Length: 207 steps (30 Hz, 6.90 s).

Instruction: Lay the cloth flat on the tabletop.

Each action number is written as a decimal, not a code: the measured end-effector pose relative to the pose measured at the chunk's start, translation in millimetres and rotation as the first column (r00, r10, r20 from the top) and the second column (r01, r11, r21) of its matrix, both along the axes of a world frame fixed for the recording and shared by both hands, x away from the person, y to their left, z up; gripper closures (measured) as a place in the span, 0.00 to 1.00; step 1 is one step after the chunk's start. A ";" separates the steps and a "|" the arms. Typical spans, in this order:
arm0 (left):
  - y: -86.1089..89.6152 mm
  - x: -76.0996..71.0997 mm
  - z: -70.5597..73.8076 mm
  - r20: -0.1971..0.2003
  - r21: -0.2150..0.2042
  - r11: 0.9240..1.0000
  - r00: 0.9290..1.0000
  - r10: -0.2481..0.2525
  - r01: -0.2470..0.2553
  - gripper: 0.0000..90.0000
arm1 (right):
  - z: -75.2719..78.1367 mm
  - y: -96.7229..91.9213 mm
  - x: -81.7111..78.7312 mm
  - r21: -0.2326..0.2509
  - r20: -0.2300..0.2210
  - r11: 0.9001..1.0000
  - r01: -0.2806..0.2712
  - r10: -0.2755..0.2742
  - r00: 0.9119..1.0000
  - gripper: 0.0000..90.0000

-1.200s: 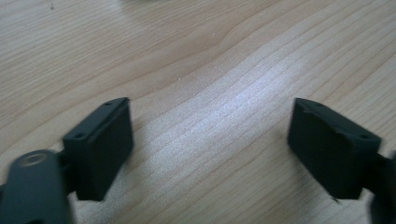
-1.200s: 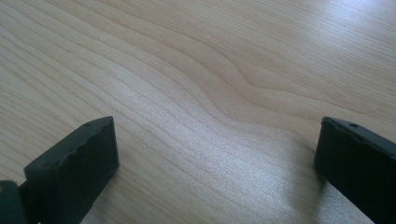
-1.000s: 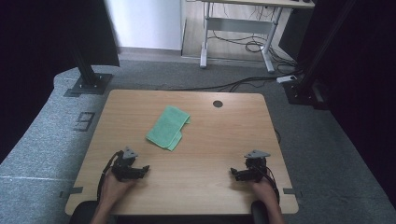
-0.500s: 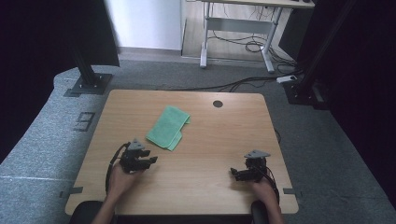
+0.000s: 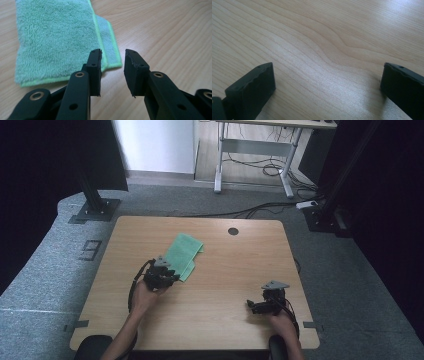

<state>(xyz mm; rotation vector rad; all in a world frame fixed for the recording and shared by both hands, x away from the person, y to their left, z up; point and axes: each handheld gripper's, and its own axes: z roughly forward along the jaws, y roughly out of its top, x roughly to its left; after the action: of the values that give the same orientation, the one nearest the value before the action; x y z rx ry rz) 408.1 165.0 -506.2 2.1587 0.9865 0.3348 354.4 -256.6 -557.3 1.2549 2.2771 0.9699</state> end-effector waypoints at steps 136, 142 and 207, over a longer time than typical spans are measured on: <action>52.0 12.4 -22.3 -0.051 -0.062 0.988 0.989 0.140 -0.143 0.99 | 3.4 156.0 105.7 -0.050 0.054 0.988 -0.147 0.149 0.987 0.00; 70.4 -0.3 -25.3 -0.067 -0.049 0.982 0.981 0.180 -0.184 0.99 | 2.2 133.2 97.1 -0.022 0.033 0.994 -0.110 0.111 0.993 0.01; 38.4 15.1 -25.7 0.062 0.175 0.956 0.972 0.227 -0.235 0.30 | 8.8 81.6 63.2 -0.060 -0.003 0.995 -0.077 0.077 0.997 0.08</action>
<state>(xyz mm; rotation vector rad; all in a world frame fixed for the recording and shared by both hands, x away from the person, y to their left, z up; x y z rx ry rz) 423.2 203.4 -531.9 2.1900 1.2293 0.6003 417.6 -175.1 -548.5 1.1510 2.3523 0.9199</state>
